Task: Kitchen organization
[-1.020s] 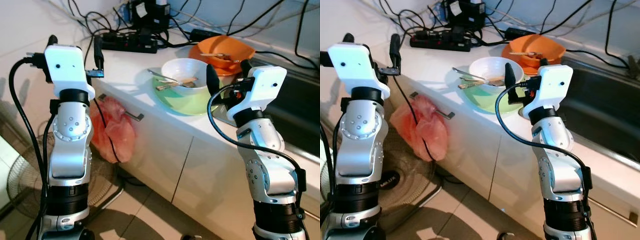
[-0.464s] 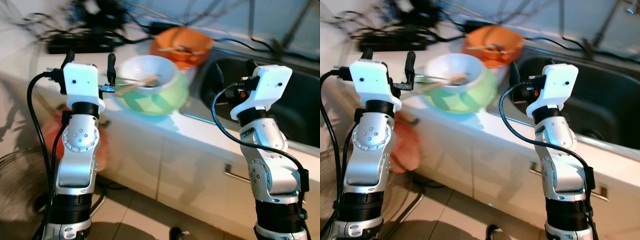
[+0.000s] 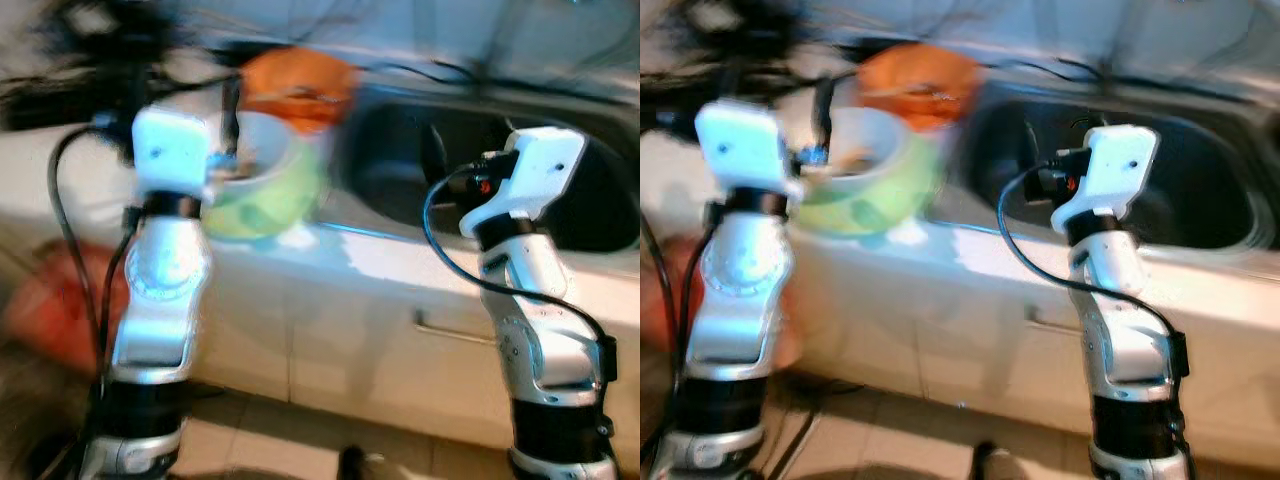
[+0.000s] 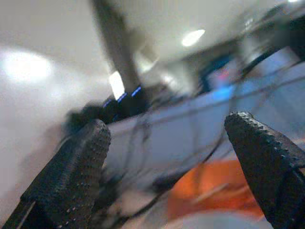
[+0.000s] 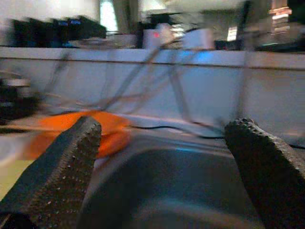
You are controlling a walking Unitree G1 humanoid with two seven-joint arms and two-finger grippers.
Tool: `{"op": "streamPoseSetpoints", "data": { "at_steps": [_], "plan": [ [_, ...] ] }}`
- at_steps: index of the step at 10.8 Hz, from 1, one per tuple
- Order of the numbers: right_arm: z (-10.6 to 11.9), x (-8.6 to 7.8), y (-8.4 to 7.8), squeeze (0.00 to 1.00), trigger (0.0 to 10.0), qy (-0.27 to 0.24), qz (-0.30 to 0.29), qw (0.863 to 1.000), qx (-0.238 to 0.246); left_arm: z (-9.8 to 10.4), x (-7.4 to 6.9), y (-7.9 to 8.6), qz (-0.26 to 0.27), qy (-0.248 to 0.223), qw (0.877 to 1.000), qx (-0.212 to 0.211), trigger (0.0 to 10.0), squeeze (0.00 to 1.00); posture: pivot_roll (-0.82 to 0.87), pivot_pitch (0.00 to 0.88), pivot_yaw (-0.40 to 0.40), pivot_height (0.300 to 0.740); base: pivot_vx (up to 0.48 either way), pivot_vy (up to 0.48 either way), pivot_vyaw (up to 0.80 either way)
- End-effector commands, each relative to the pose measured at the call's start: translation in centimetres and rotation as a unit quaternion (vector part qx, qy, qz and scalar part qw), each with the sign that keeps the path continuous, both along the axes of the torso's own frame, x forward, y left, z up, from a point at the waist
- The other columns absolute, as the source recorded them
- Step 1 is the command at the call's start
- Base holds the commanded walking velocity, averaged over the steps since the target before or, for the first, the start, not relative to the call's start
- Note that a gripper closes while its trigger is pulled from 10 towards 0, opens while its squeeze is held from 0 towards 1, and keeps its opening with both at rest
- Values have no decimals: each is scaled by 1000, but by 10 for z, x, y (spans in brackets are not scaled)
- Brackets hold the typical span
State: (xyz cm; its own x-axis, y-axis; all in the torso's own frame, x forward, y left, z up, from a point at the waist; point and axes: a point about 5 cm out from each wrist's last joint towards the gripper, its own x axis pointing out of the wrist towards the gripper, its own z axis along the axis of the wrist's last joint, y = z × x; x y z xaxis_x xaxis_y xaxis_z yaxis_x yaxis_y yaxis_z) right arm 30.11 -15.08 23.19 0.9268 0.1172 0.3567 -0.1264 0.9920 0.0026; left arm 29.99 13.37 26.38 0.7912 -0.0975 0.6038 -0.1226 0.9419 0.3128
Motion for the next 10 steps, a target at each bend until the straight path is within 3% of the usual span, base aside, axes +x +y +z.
{"op": "streamPoseSetpoints", "data": {
  "at_steps": [1, 3, 8, 10],
  "plan": [
    [7, -1, 4, 0, 10000, -15, 4, 1000, -1, 8, -4, 4, 12, -25, 1000, 8, 10000, 0, 31, 41, 5, 740, 0, 0, -800],
    [7, -1, 5, 0, 10000, -19, 5, 1000, -1, 4, -2, 5, 9, -16, 1000, 0, 10000, 0, 30, 40, 6, 740, 0, 0, -650],
    [9, -3, 7, 0, 10000, -27, 8, 1000, -5, 6, 0, 10, 9, -8, 1000, -18, 10000, 0, 29, 44, 4, 740, 0, 0, 0],
    [11, -4, 8, 0, 10000, -33, 11, 999, -13, 8, 1, 10, 4, -7, 1000, -25, 10000, 0, 28, 46, 5, 740, 480, 0, 0]
  ]
}}
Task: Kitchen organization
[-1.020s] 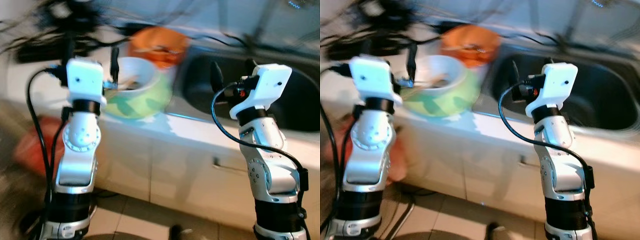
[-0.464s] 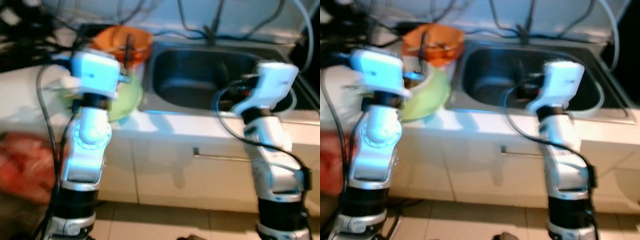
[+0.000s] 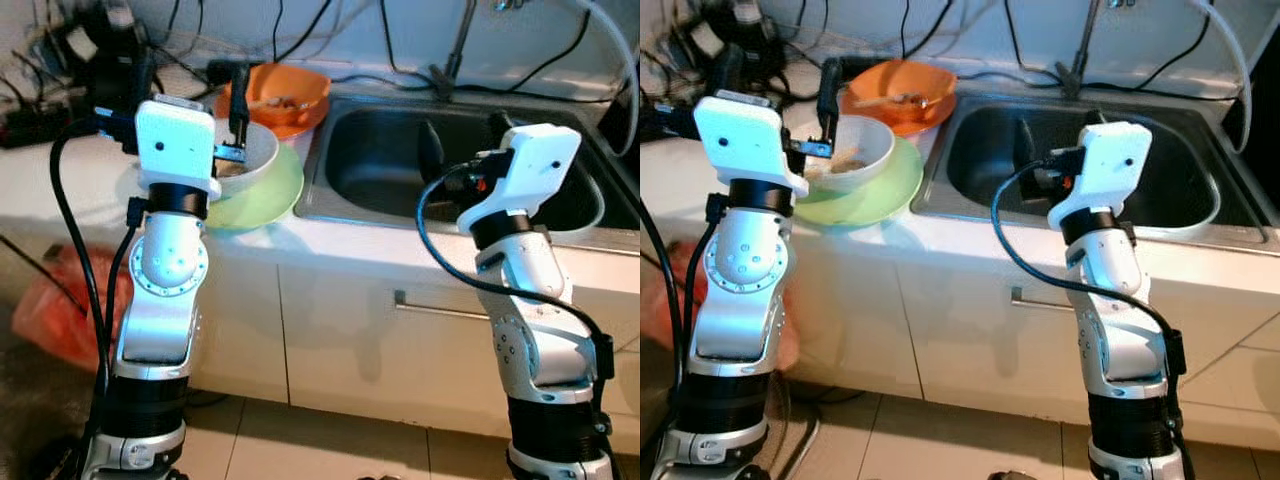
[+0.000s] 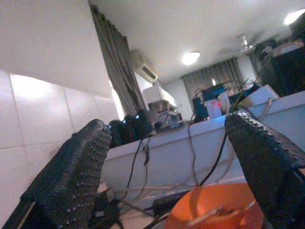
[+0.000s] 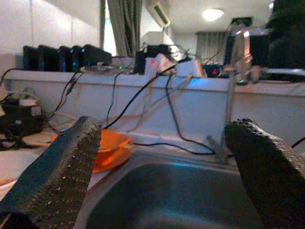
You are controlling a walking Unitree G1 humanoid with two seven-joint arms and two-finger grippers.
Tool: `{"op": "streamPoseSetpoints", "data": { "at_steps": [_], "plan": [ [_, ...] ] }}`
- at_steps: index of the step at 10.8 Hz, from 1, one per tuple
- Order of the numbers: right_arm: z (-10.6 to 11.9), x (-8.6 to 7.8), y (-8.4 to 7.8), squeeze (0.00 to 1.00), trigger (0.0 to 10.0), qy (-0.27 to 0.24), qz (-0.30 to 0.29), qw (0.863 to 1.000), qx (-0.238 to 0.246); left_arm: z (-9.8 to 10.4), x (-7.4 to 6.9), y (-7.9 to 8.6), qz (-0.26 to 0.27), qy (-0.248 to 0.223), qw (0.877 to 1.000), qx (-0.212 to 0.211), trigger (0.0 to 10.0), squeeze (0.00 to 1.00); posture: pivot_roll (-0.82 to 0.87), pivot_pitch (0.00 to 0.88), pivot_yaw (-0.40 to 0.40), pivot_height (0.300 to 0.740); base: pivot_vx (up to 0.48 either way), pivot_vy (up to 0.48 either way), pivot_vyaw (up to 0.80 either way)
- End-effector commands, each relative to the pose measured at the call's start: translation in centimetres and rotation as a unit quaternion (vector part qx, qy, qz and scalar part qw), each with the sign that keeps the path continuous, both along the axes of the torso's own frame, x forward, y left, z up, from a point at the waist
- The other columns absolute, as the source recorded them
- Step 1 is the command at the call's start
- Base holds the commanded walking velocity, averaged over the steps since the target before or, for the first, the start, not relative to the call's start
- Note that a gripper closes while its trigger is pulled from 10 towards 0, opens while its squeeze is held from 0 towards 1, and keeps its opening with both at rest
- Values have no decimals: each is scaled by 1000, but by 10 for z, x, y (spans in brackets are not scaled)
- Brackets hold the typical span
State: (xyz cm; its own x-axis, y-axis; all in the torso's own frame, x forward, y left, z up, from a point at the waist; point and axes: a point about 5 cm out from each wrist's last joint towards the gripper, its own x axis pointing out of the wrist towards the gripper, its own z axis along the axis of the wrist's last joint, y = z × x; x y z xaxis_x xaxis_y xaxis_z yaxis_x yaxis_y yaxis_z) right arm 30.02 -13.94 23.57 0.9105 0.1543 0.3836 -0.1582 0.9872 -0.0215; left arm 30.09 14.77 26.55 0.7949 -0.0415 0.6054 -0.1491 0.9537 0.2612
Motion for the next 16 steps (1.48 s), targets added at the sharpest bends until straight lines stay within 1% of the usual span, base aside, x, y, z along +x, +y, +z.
{"op": "streamPoseSetpoints", "data": {
  "at_steps": [1, 5, 6, 7, 8, 9, 11, 13, 14, 16],
  "plan": [
    [7, -3, -3, 0, 10000, -19, -5, 1000, -3, 8, 0, -4, -11, -10, 1000, 2, 10000, 0, 28, 46, 5, 740, 480, 0, 0],
    [11, -4, 0, 0, 10000, -32, -4, 999, -11, 13, -2, -4, -14, -20, 1000, 0, 10000, 0, 28, 48, 5, 740, 480, 0, 0],
    [11, -4, 0, 0, 10000, -32, -4, 999, -11, 14, -3, -4, -16, -25, 1000, -2, 10000, 0, 29, 47, 5, 740, 0, 0, 0],
    [11, -5, 0, 0, 10000, -32, -4, 999, -13, 11, -3, -4, -10, -24, 1000, 3, 10000, 0, 28, 46, 6, 740, 0, 0, 0],
    [10, -5, 0, 0, 10000, -31, -3, 999, -14, 2, -4, -1, 7, -11, 1000, 12, 10000, 0, 28, 46, 6, 740, 0, 0, 0],
    [9, -5, 0, 0, 10000, -30, -4, 999, -15, -6, -6, 1, 12, -2, 1000, 27, 10000, 0, 28, 44, 6, 740, 0, 0, 0],
    [9, -5, 0, 0, 10000, -28, -2, 999, -17, -13, -13, 1, 12, -9, 998, 67, 10000, 0, 30, 45, 2, 740, 0, 0, 0],
    [8, -4, -1, 0, 10000, -25, 1, 1000, -19, -17, -23, 8, 29, -8, 996, 87, 10000, 0, 38, 45, -6, 740, 0, 0, 0],
    [7, -3, 0, 0, 10000, -24, 3, 1000, -19, -29, -34, 16, 38, -4, 993, 116, 10000, 0, 47, 47, -15, 740, 0, 0, 0],
    [7, -1, 1, 0, 10000, -22, 8, 1000, -20, -34, -37, 20, 44, 0, 991, 126, 10000, 0, 52, 46, -22, 740, 0, 0, 0]
  ]
}}
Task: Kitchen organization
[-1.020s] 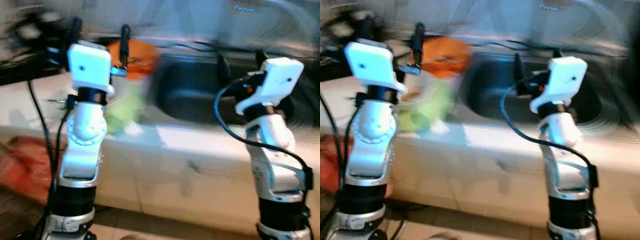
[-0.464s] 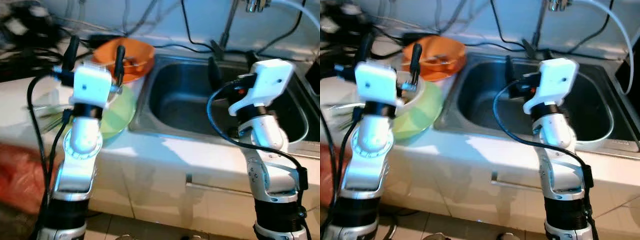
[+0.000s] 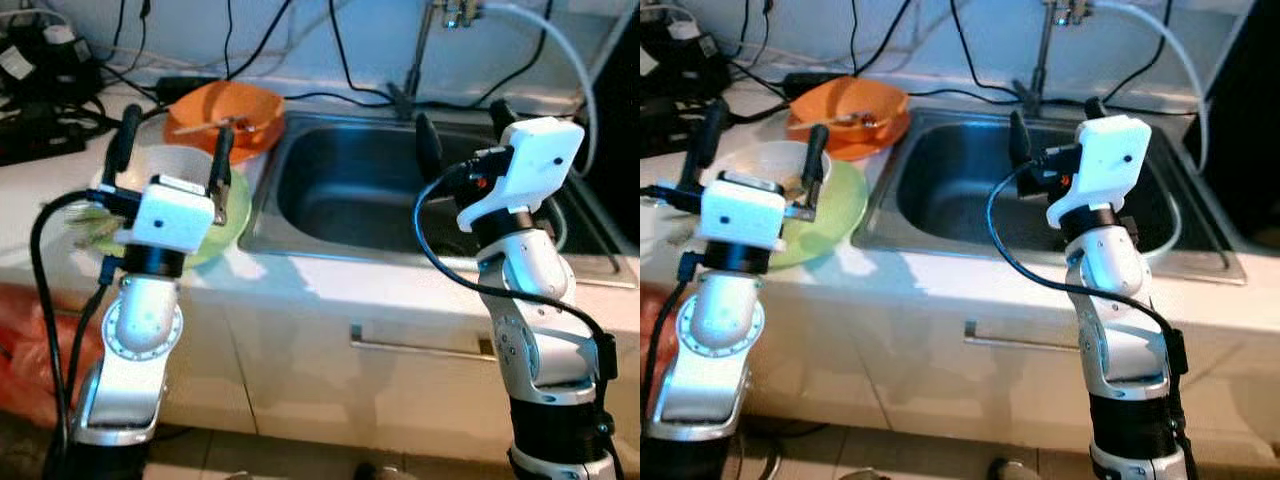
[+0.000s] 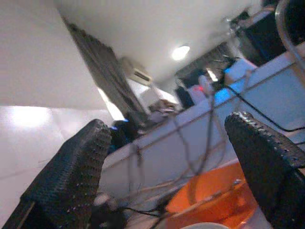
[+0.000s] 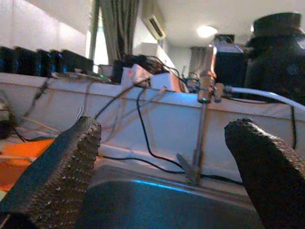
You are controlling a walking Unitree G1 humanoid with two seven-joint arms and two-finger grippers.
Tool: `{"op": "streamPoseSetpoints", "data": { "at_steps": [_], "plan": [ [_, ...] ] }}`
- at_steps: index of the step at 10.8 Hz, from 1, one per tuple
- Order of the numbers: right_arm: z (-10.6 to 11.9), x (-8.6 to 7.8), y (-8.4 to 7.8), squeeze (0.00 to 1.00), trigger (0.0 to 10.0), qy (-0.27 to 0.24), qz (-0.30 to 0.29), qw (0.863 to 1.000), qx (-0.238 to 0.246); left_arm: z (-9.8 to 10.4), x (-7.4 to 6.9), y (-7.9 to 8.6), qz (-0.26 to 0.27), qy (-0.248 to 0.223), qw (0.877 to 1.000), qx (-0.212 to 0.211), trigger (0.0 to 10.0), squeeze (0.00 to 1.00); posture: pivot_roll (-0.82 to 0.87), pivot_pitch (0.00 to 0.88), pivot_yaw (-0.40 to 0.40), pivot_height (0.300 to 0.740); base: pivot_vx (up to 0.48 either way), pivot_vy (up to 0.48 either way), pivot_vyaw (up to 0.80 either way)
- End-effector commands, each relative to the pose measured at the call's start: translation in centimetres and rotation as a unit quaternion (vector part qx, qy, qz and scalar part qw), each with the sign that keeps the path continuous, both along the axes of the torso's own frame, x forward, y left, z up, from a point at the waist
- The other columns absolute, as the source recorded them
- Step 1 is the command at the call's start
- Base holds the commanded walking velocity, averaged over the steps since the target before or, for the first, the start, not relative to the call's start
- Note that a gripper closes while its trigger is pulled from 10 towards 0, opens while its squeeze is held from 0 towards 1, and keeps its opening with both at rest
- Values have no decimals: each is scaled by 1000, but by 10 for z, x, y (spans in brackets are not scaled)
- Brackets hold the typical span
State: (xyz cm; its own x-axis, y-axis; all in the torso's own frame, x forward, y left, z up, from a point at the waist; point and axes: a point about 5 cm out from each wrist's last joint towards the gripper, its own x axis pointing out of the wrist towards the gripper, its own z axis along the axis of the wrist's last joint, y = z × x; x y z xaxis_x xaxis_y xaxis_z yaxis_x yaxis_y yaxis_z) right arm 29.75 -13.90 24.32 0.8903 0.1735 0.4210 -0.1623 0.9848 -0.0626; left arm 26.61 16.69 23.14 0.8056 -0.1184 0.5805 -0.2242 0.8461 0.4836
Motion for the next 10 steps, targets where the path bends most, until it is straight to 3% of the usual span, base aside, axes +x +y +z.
{"op": "streamPoseSetpoints", "data": {
  "at_steps": [1, 4, 7, 10],
  "plan": [
    [-1, 2, 0, 0, 10000, 2, 5, 1000, -3, -1, -3, 0, 0, -4, 1000, 8, 10000, 0, 53, 44, -25, 740, 0, 0, 0],
    [-1, 3, 0, 0, 10000, 4, 8, 1000, -6, -21, -5, 7, 16, 19, 1000, 1, 10000, 0, 48, 43, -31, 740, 0, 0, 0],
    [-2, 2, -1, 0, 10000, 5, 7, 1000, -8, -20, -2, 7, 14, 32, 998, -43, 10000, 0, 42, 46, -33, 740, 0, 0, 0],
    [-3, 2, -2, 0, 10000, 7, 6, 1000, -8, -26, 2, 16, 25, 52, 992, -114, 10000, 0, 41, 48, -32, 740, 0, 0, 0]
  ]
}}
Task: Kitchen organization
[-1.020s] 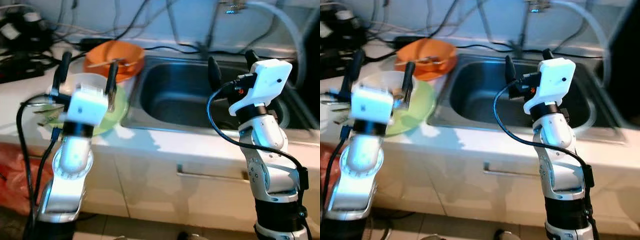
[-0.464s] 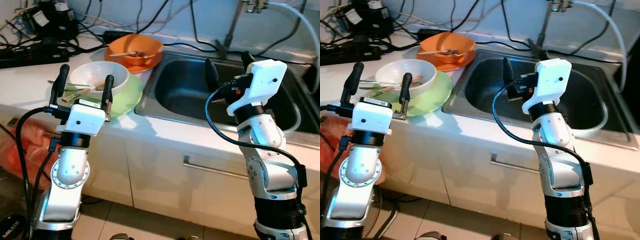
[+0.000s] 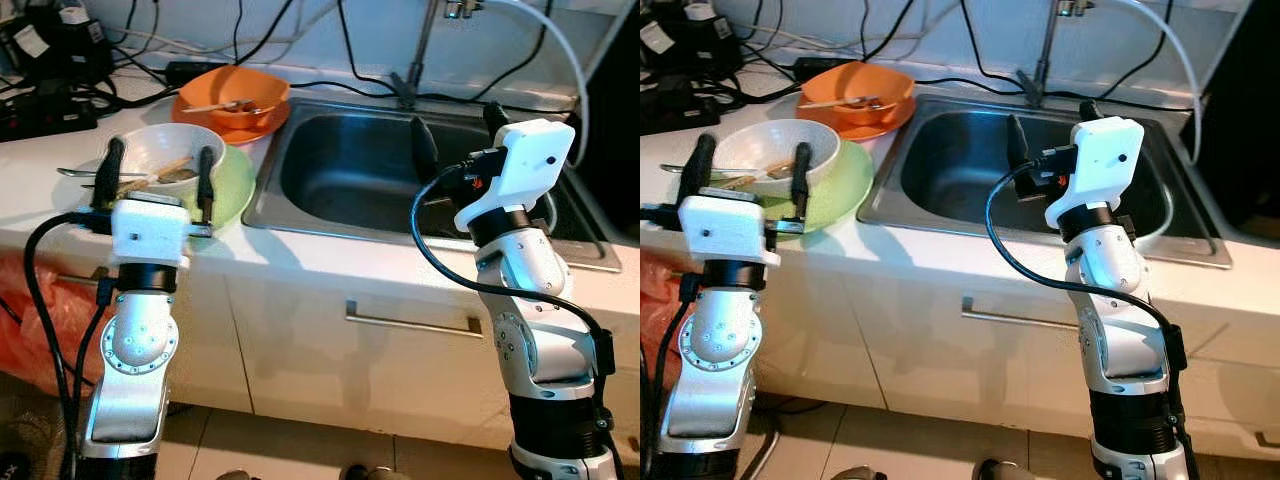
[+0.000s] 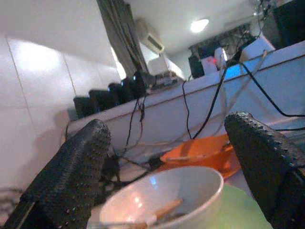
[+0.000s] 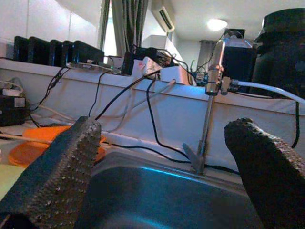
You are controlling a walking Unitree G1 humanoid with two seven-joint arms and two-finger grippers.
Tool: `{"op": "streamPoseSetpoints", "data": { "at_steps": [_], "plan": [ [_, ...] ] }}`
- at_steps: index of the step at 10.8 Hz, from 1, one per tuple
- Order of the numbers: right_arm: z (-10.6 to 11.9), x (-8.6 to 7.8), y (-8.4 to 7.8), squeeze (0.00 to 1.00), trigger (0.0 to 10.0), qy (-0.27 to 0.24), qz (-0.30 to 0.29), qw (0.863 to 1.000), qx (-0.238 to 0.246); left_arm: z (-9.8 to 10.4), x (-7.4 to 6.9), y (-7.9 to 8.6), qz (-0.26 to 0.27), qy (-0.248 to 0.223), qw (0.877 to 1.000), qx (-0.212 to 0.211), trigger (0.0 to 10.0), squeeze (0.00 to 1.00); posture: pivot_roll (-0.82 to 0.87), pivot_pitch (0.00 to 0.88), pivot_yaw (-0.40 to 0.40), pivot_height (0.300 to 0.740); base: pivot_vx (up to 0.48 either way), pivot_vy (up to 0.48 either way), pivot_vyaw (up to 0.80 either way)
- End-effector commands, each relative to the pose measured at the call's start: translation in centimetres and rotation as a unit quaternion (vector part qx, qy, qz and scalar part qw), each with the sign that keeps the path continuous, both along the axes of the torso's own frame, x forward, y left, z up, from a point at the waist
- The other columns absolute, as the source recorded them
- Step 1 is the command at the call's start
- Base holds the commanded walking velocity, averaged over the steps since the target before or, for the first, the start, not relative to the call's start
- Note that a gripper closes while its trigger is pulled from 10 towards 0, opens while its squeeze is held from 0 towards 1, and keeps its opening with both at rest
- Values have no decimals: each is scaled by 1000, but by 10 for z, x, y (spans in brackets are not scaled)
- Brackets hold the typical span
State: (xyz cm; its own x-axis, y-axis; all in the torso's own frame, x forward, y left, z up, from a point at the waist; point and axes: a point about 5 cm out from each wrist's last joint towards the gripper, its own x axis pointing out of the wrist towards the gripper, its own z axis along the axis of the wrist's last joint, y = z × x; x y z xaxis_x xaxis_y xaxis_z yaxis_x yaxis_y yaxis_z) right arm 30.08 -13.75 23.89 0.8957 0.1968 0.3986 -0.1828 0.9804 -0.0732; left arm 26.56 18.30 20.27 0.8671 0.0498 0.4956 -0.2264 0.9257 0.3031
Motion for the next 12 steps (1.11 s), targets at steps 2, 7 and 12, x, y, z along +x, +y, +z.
{"op": "streamPoseSetpoints", "data": {
  "at_steps": [2, 7, 12],
  "plan": [
    [0, -2, -4, 0, 10000, -2, -4, 1000, -1, 3, 3, 3, 23, 0, 1000, -1, 10000, 0, 39, 52, -31, 740, 0, 0, 0],
    [-1, -3, -5, 0, 10000, 1, -8, 1000, -1, 9, 10, 6, 29, 14, 998, -48, 10000, 0, 36, 56, -28, 740, 0, 0, 0],
    [-5, -5, -6, 0, 10000, 8, -4, 1000, -5, 6, 6, 9, 46, 17, 997, -53, 10000, 0, 38, 62, -41, 740, 0, 0, 0]
  ]
}}
